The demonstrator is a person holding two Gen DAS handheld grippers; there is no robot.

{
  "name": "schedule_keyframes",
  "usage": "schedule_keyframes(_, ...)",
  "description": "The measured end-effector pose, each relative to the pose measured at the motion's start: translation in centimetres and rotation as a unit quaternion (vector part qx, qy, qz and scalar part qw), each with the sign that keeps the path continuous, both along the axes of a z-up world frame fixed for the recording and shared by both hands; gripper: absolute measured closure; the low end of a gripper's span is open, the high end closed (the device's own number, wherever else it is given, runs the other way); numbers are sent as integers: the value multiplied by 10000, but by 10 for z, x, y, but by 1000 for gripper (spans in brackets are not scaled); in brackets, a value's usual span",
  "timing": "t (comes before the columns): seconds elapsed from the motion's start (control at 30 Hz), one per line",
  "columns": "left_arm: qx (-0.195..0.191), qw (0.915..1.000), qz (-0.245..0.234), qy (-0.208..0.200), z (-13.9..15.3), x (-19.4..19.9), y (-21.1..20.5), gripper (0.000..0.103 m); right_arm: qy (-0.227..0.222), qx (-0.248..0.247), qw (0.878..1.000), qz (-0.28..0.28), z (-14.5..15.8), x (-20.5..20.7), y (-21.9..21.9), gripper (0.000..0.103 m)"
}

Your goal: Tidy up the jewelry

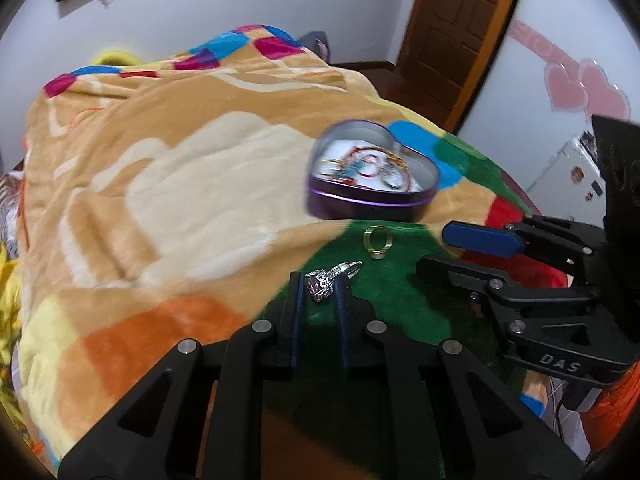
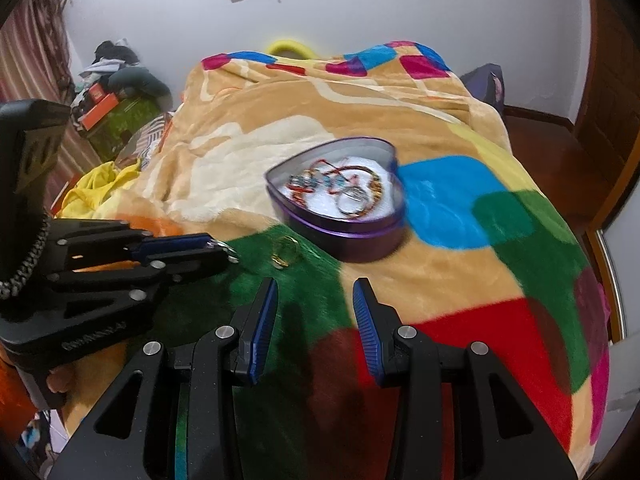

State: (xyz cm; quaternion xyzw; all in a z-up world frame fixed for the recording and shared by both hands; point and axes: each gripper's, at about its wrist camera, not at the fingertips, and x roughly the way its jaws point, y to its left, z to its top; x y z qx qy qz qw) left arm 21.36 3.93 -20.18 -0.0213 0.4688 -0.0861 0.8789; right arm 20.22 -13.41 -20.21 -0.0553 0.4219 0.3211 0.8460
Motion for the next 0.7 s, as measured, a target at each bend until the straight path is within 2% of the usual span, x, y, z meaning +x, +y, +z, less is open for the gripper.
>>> schedule_keyframes(0.27,-167,9990,355,-200,13,-11,28,90,-78,-221,9997,116,-6,8,25,68)
schedule_keyframes(0.47,-197,9989,336,-261,14,-13,27,90,-106,-485,9986,179,-14,11,35,78)
schedule_keyframes(0.57,-239,9988,315,-274,15,-13,25,90,-91,-430,9989,133,-14,13,31,85)
schedule_keyframes(0.7,-248,9988,274,-325,19,-12,20,90,-140,-331,9993,88,-9,10,27,85)
